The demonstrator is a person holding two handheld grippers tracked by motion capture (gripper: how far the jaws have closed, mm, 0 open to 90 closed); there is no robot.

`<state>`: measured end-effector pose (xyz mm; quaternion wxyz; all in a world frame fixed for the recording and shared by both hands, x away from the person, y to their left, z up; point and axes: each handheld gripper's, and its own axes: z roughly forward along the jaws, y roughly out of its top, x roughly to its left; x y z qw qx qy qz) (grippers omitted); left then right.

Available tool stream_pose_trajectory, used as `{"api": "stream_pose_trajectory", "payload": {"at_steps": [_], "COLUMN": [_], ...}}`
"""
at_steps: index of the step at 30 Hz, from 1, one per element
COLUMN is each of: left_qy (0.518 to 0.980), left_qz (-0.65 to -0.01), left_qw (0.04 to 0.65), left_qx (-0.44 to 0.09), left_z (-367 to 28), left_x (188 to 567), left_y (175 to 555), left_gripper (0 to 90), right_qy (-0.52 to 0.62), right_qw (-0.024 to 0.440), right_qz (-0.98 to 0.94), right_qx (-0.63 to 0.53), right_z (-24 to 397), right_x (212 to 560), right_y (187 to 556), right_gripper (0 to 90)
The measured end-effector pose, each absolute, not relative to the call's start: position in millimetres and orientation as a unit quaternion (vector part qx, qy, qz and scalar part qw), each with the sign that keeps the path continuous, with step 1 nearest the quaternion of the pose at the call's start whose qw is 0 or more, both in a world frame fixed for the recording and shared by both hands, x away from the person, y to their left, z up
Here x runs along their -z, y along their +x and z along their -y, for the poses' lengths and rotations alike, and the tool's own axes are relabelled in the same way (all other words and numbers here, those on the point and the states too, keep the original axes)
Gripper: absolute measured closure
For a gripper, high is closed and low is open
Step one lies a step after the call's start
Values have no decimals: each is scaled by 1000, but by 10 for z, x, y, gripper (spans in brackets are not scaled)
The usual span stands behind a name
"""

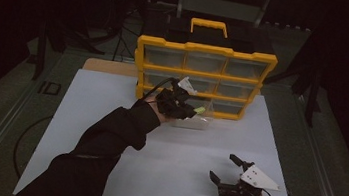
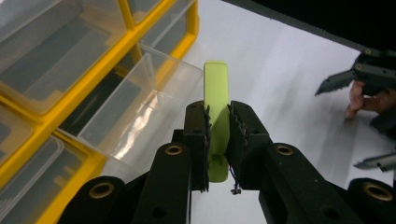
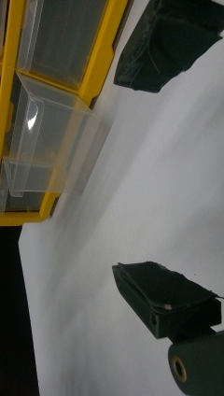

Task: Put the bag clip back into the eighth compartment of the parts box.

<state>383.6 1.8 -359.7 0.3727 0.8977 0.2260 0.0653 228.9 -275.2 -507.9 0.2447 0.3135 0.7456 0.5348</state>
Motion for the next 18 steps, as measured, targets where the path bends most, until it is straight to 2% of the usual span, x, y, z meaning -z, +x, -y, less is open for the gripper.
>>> {"api": "stream_pose_trajectory", "payload": {"at_steps": [18], "left_qy": [887], "left_qz": [-226], "left_qw": [398], "left_qx": [-63], "left_z": [160], "left_x": [3670], "left_y": [4147], "left_gripper": [791], "right_qy": [312], "right_qw": [244], "right_qz": [-746], "right_qx": [-535], "right_z": [2750], "right_x": [5070], "right_y": [2281], "right_gripper": [85]}}
